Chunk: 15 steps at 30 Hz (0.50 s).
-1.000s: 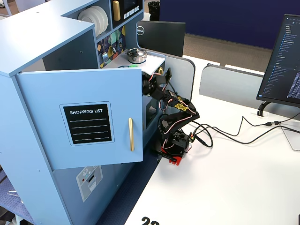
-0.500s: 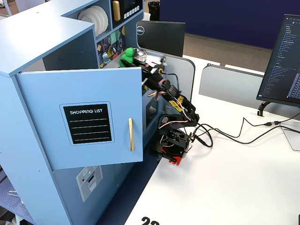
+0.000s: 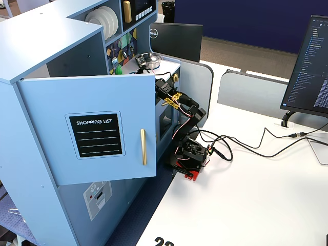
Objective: Pick up the green pineapple from the left cabinet and place it in the gray recipient
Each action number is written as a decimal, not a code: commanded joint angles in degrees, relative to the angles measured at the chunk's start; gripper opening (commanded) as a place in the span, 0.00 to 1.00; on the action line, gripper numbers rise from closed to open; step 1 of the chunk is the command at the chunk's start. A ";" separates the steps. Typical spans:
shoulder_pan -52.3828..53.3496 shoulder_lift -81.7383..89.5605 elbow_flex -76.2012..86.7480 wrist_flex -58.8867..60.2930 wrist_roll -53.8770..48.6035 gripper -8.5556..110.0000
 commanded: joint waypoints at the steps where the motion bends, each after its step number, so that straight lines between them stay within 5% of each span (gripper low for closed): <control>1: 0.00 -1.76 -4.92 -0.35 -2.37 0.09; 7: 0.62 -1.58 -5.89 -1.49 3.25 0.31; 15: 0.97 7.65 -5.54 7.12 3.16 0.28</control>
